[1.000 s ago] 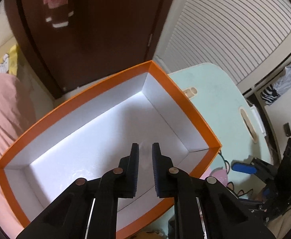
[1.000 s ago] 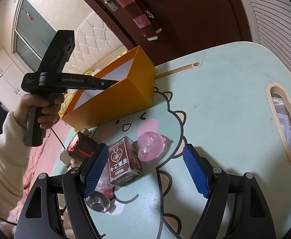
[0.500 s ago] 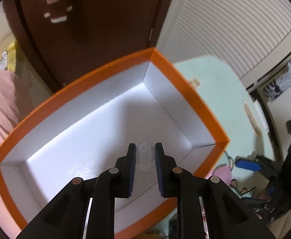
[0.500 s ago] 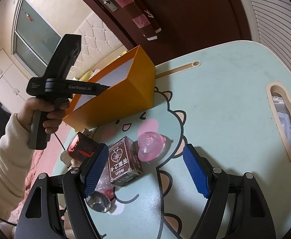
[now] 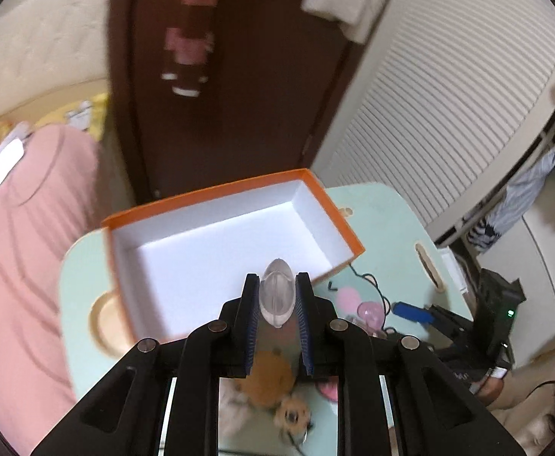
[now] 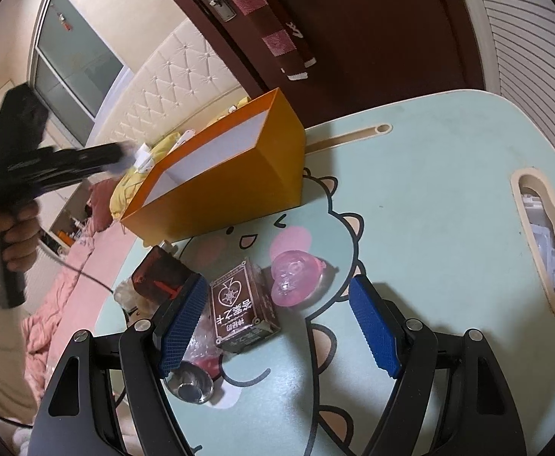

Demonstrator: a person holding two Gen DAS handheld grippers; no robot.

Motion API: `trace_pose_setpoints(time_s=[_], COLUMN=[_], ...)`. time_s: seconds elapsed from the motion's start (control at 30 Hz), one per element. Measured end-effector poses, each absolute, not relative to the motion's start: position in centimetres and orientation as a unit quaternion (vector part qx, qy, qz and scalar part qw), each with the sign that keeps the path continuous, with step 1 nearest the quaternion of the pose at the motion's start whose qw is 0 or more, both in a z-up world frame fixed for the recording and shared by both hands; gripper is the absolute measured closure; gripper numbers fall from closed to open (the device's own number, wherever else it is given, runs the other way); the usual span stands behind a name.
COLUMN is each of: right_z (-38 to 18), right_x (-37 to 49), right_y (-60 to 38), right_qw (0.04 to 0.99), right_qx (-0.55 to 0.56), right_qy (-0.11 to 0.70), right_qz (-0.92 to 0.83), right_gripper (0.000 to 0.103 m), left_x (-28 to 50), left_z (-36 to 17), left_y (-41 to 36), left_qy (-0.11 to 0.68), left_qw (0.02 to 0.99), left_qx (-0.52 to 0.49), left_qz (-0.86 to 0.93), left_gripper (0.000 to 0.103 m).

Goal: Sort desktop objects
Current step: 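Lift the clear plastic piece out and release it on the desk, left tool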

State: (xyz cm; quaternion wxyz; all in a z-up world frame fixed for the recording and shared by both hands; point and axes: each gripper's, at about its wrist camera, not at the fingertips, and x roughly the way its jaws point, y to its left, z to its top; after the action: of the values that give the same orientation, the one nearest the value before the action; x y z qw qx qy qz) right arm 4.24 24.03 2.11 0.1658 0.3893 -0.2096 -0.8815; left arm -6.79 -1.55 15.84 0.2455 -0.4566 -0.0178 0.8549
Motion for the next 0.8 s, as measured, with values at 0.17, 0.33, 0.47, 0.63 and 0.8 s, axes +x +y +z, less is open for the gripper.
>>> trace_pose_setpoints(time_s=[0.17, 0.33, 0.47, 0.63, 0.8], right_z=[2.3, 2.7, 3.1, 3.6, 4.0], right_x=[4.6, 5.1, 5.6, 6.2, 7.1], right_y=[23.4, 22.9, 22.3, 21.8, 21.1], right_qw=[0.167, 0.167, 0.169, 0.164, 0.151], right_qx=[0.384, 0.377, 0.369, 0.360, 0.356], right_qy=[-0.195, -0.179, -0.166, -0.146, -0.121], right_qz=[-0.887, -0.893, -0.899, -0.907, -0.914], right_gripper=[0.026, 0.026, 0.026, 0.026, 0.026], left_x=[-2.3, 0.9, 1.8, 2.2, 2.2], left_z=[16.8, 14.1, 9.1, 5.5, 4.6], left_y=[-4.9, -4.9, -3.8, -2.9, -2.5], left_qy=[-0.027, -0.022, -0.021, -0.011, -0.015], left_qw=[0.218, 0.218, 0.209, 0.169, 0.134], left_qx=[-0.442, -0.459, -0.492, -0.489, -0.462], left_qz=[0.869, 0.861, 0.845, 0.855, 0.876], left_gripper=[0.086, 0.086, 0.086, 0.086, 0.086])
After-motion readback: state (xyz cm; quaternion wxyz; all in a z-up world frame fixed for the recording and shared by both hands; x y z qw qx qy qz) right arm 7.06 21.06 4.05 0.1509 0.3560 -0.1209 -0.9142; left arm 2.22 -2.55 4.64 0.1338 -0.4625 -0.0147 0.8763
